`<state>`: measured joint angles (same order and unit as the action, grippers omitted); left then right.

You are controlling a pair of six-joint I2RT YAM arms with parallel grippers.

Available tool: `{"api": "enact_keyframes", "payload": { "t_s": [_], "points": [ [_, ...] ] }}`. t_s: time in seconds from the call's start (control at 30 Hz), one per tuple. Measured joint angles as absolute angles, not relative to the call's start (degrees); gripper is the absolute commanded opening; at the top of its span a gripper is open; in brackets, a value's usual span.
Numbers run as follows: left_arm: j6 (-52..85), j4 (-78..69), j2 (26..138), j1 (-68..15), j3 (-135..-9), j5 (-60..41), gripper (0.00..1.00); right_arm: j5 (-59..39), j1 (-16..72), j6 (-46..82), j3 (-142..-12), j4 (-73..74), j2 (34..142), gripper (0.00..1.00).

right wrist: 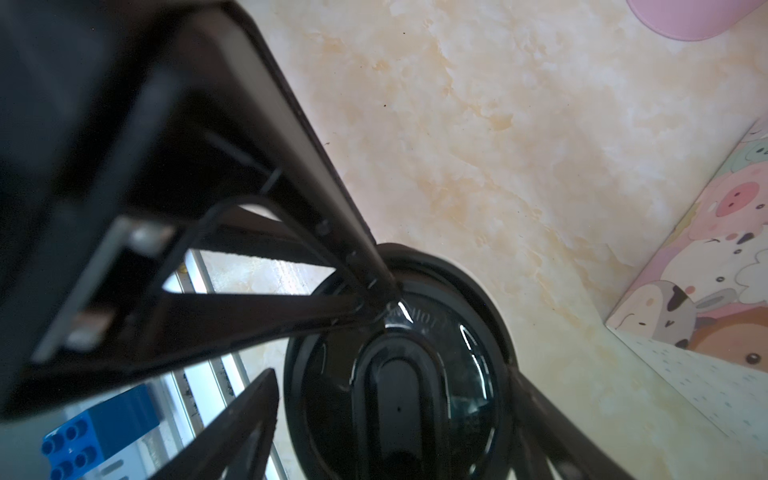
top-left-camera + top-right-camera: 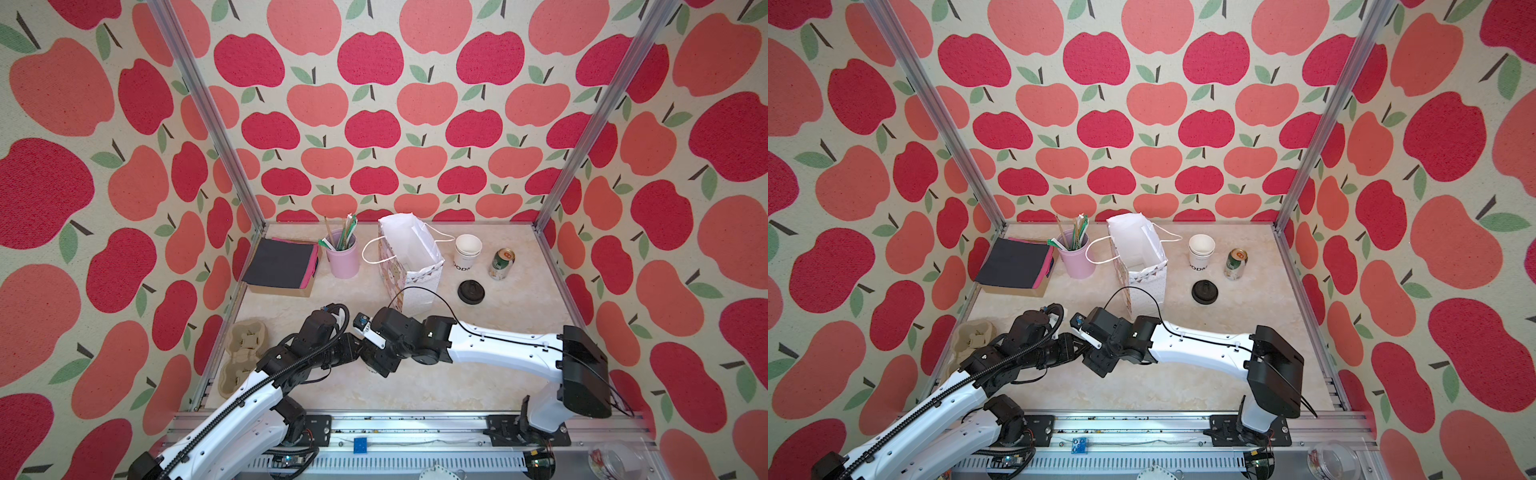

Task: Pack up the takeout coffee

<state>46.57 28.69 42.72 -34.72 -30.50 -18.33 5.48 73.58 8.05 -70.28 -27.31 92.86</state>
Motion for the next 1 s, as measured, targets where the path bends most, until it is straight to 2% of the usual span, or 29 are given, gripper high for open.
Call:
{"api": "enact_keyframes", "payload": {
  "t_s": [0.43,0.73,1.0],
  "points": [
    [46.57,29.56,42.81,-35.2,-31.05,-17.3,0.25,6.5,71.81,10.9,-66.22,-26.52,85.21,0.89],
    [46.57,29.71,42.81,-35.64,-31.14,-16.86,0.25,7.81,69.76,18.81,-56.55,-24.45,72.64,0.73],
    [46.59,29.74,42.81,-36.32,-31.24,-16.01,0.25,6.48,67.59,27.03,-53.21,-24.23,71.88,0.58]
  ]
}}
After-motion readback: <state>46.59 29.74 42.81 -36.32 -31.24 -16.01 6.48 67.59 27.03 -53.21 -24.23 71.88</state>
